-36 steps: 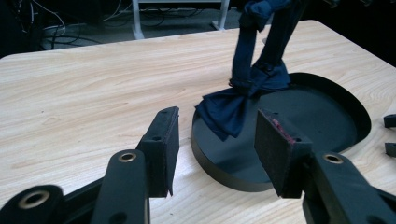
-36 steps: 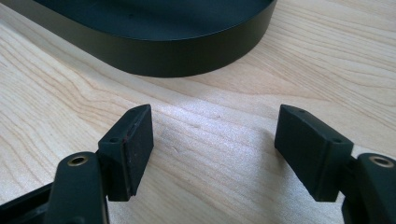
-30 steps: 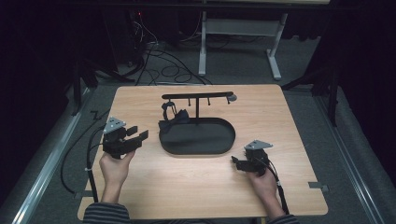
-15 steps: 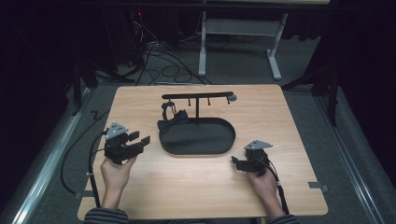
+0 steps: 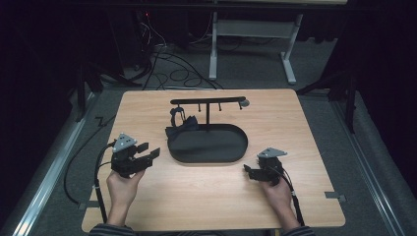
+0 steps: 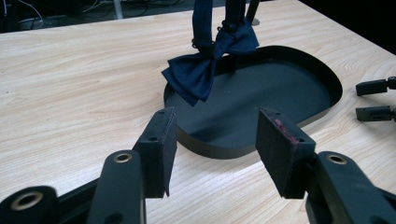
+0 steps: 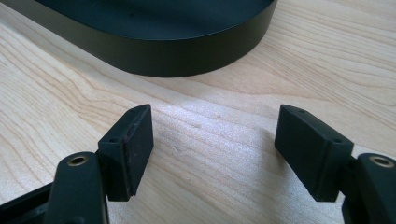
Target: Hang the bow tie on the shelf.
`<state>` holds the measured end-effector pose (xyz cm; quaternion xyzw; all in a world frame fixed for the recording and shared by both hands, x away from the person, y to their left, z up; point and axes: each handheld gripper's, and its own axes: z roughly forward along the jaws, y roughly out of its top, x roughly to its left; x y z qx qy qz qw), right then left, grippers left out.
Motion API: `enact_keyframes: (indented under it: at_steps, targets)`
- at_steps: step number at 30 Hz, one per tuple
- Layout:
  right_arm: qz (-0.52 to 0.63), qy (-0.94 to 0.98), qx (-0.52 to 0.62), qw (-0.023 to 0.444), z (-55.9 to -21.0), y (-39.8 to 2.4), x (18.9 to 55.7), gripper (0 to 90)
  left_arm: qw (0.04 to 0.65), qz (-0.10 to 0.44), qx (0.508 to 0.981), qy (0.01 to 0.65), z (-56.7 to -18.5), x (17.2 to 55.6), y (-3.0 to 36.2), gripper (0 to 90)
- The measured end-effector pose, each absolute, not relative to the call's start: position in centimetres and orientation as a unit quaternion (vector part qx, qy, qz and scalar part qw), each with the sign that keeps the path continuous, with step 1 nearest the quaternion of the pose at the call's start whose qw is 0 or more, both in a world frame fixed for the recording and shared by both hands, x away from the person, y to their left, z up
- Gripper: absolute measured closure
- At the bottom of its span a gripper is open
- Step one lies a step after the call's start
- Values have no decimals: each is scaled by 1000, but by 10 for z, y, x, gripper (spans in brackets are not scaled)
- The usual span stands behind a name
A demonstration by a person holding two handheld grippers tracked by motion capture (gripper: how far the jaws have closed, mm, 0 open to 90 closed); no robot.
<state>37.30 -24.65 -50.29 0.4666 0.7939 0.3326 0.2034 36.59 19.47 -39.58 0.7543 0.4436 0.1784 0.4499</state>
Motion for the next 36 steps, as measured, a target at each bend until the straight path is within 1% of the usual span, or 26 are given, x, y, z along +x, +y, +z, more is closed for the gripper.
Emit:
enact_keyframes:
  at_steps: [29, 36]
  targets:
    - [333, 794, 466, 203, -503, -246, 373, 293, 443, 171, 757, 448, -405, 351, 195, 497]
    - [333, 794, 466, 203, -503, -246, 373, 293, 450, 166, 751, 453, -410, 348, 197, 497]
